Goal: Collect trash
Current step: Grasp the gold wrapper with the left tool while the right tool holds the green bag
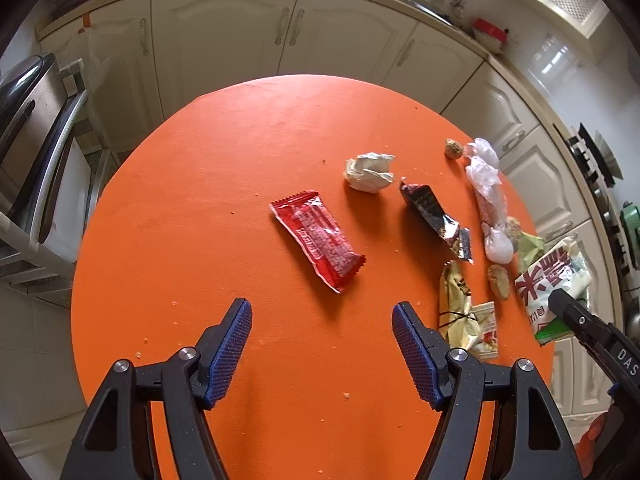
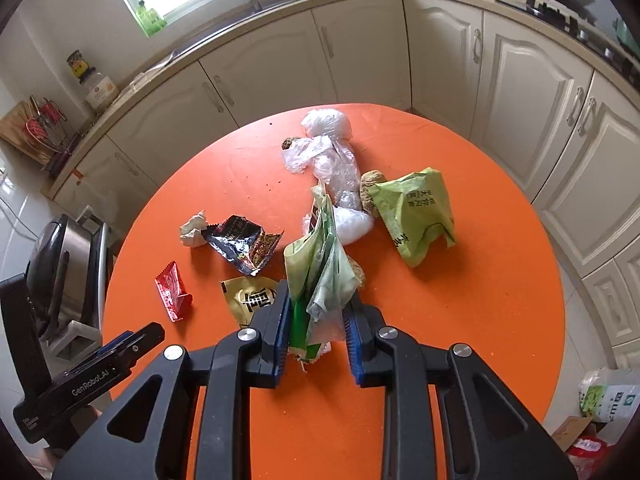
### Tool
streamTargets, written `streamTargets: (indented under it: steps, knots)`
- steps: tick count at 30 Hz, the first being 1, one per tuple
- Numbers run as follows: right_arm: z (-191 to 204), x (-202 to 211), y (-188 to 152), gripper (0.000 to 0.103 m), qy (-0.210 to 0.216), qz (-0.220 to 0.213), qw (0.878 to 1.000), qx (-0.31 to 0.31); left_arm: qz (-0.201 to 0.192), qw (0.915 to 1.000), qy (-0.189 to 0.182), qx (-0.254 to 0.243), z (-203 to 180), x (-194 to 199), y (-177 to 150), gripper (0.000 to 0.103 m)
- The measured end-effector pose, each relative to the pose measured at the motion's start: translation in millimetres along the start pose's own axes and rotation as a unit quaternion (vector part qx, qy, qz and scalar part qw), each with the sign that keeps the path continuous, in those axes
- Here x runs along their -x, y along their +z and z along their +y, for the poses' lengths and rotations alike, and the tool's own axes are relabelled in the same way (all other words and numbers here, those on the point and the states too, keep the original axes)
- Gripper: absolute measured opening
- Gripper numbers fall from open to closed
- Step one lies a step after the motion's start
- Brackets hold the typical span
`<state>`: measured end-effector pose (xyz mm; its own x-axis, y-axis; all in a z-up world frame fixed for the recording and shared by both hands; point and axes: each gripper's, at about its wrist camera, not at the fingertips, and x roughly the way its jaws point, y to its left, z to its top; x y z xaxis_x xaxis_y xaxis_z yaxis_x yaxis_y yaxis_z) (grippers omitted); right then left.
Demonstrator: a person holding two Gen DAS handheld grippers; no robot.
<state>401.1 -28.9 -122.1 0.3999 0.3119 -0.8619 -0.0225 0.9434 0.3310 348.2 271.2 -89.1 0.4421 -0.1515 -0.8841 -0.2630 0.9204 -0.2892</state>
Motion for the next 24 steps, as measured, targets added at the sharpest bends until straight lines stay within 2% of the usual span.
streamTargets:
  steps: [5,9,14,19,22,23,24]
  knots:
    - [-27,20,-8,0.024,-0.003,-0.017,1.000,-0.024,0.012,0.9997,-0.010,-0.018,-34,-6,-3,0.068]
    - [-46,21,-9,0.024,-0.014,-0.017,0.999,-0.030,0.016,0.9992,-0.014,-0.034,-61,-17,-1,0.068]
    - [-69,16,-7,0.024,-0.006,-0.014,0.999,-0.037,0.041,0.9985,-0.005,-0.036,-82,-42,0,0.068]
    - [-81,2,-1,0.024,0.005,-0.008,0.999,-0.040,0.051,0.9979,0.026,-0.032,-95,-67,5,0.069]
    - [-82,-5,3,0.024,0.013,-0.004,0.999,-0.034,0.043,0.9977,0.029,-0.044,-106,-73,4,0.070]
    - [-82,-8,4,0.024,0.015,-0.003,0.999,-0.032,0.037,0.9971,0.037,-0.056,-110,-74,2,0.066]
    - [-82,-9,4,0.024,0.016,-0.002,0.999,-0.031,0.034,0.9966,0.040,-0.064,-114,-76,0,0.055]
